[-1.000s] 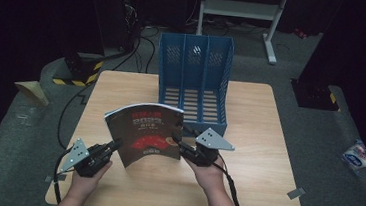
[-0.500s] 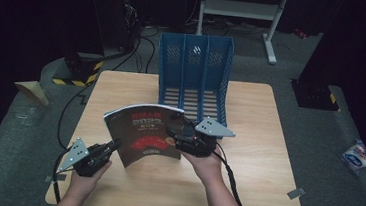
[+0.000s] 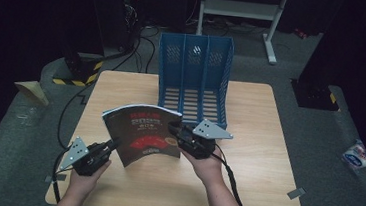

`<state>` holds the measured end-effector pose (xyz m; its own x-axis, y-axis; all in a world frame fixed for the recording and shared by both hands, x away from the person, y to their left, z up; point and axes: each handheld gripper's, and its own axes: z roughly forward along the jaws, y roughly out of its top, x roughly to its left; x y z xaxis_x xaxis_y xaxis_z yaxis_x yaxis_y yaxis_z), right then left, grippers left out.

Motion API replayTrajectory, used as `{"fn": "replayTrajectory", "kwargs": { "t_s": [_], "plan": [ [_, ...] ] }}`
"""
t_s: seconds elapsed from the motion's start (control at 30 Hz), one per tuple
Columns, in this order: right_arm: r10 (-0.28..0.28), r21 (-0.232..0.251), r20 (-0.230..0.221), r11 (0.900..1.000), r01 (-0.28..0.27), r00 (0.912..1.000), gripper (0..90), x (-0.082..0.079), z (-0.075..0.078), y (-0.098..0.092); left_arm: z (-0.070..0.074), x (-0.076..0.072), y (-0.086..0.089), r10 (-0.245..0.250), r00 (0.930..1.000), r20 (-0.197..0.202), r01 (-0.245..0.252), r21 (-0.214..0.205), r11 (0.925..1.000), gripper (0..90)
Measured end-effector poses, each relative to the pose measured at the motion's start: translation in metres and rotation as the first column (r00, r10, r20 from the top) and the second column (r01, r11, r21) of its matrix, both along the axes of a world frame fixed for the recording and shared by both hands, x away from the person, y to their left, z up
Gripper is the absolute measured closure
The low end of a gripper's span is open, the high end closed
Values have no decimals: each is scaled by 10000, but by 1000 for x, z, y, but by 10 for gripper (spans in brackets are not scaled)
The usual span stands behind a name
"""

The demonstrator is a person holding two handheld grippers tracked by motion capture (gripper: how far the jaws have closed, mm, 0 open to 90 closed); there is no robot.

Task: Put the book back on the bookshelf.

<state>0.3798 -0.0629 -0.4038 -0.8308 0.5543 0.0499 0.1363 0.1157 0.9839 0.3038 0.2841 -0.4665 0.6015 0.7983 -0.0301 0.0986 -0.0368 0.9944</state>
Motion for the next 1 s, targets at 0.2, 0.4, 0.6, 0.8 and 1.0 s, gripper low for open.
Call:
{"fn": "replayTrajectory", "kwargs": {
  "t_s": [0.2, 0.4, 0.6, 0.8, 1.0],
  "plan": [
    [295, -239, 185, 9993, -290, 9994, 839, -5, 1, 1, 1, 1, -2, 274, 9996, -111, -274, 35, 9996, 812],
    [544, -372, 380, 9979, -530, 9978, 857, -11, 2, -2, 2, 2, -2, 374, 9992, -118, -373, 92, 9993, 779],
    [539, -320, 552, 9981, -522, 9970, 860, -17, 0, -6, 1, 4, -1, 470, 9983, -359, -475, -141, 9988, 698],
    [545, -312, 619, 9981, -527, 9966, 861, -23, 0, -8, -1, 6, 2, 749, 9959, -504, -756, -121, 9971, 609],
    [534, -392, 854, 9980, -502, 9949, 862, -27, 0, -6, 0, 7, 4, 1169, 9897, -829, -1201, -357, 9921, 457]
  ]
}}
